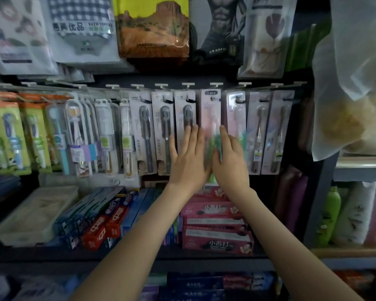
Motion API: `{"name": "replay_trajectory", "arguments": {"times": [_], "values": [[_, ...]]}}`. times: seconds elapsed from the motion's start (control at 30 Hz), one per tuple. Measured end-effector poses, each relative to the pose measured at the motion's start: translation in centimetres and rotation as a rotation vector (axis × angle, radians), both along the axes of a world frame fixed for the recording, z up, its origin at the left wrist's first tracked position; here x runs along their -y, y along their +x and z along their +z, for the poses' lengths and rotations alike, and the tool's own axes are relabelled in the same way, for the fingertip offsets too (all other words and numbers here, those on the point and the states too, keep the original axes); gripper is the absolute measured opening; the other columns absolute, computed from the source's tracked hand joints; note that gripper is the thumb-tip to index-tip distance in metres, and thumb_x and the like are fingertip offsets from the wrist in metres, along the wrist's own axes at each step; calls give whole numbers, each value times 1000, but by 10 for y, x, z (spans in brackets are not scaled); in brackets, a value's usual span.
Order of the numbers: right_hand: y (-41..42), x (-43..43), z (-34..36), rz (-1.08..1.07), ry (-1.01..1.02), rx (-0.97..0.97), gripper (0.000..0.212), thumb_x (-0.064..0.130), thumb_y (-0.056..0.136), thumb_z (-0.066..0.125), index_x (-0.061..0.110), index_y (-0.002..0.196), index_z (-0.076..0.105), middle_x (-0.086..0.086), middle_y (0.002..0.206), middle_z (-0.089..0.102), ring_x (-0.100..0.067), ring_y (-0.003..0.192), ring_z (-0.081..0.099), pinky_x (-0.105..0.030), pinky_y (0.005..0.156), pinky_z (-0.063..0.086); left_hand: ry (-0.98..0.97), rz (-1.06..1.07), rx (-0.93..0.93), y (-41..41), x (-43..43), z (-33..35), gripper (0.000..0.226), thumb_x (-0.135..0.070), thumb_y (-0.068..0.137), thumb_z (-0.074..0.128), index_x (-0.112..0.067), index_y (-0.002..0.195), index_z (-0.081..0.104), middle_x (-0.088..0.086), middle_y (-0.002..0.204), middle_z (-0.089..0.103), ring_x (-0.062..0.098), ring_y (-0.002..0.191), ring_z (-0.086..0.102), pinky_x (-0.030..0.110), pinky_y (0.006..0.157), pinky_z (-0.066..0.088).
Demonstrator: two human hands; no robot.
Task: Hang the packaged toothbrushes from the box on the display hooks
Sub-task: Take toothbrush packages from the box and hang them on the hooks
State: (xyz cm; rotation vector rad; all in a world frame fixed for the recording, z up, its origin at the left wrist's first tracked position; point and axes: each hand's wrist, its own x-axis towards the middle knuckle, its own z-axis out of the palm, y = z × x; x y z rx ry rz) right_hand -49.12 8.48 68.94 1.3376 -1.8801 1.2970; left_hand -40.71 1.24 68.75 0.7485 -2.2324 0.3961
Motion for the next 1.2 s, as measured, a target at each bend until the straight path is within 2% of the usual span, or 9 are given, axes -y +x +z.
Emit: {"name": "replay_trajectory", "arguments": {"times": [0.13, 0.27, 0.53, 0.67, 0.77, 0.9, 1.03, 1.13, 1.2], "values": [[20, -17, -42, 85, 1, -14, 49, 7, 96, 47, 4, 144, 37, -15, 132, 49, -28, 122, 46, -38, 100, 43, 24, 14, -40, 35, -8, -44, 75, -52, 91, 22, -10, 153, 15, 9, 161, 14, 23, 149, 7, 49, 114, -14], [63, -31, -118, 252, 84, -56, 41, 3, 93, 50, -3, 133, 46, -18, 117, 55, -30, 108, 50, -34, 93, 42, 106, 56, -57, 112, -30, -135, 65, -42, 90, 40, -6, 144, 40, 14, 150, 40, 27, 140, 33, 50, 115, 9], [192, -50, -316, 552, 610, 58, 43, 9, 92, 57, 3, 133, 48, -15, 120, 56, -24, 114, 46, -39, 93, 46, 573, 351, 224, 301, -88, -342, 62, -39, 90, 52, -7, 141, 42, 15, 143, 46, 29, 133, 42, 48, 112, 27], [242, -55, -402, 565, 843, 85, 47, 12, 92, 59, 4, 137, 46, -16, 123, 55, -31, 117, 51, -41, 97, 48, 862, 484, 375, 364, -107, -415, 66, -43, 96, 48, -10, 149, 28, 12, 152, 33, 30, 141, 31, 48, 116, 25], [274, -56, -487, 577, 1109, 139, 54, 19, 99, 49, 13, 148, 28, -8, 140, 41, -23, 132, 37, -30, 106, 34, 1032, 538, 481, 404, -112, -492, 68, -49, 98, 37, -17, 154, 12, 6, 159, 18, 29, 145, 18, 45, 119, 13], [300, -45, -628, 593, 1330, 107, 64, 20, 98, 48, 15, 152, 14, -7, 147, 32, -21, 134, 33, -31, 108, 33, 1149, 544, 535, 434, -95, -600, 72, -51, 97, 39, -19, 154, 9, 5, 160, 7, 29, 148, 7, 48, 119, 6], [310, -27, -775, 621, 1559, -124, 73, 16, 96, 49, 14, 153, 3, -6, 152, 25, -22, 137, 29, -31, 109, 27, 1118, 415, 680, 428, -53, -692, 82, -51, 96, 42, -19, 154, -6, 5, 161, -10, 23, 148, -6, 50, 118, -3], [300, -9, -878, 686, 1596, -320, 74, 15, 78, 72, 12, 145, 40, -10, 139, 49, -24, 119, 54, -34, 90, 47, 1001, 313, 871, 419, -22, -752, 90, -54, 93, 47, -22, 153, -11, 7, 160, -16, 24, 148, -13, 48, 116, -12], [289, 1, -948, 675, 1566, -522, 46, 22, 63, 75, 18, 109, 74, -6, 99, 72, -21, 78, 69, -29, 59, 53, 960, 286, 975, 418, -8, -787, 94, -57, 91, 49, -24, 153, -13, 7, 160, -19, 25, 147, -16, 49, 115, -14]]}}
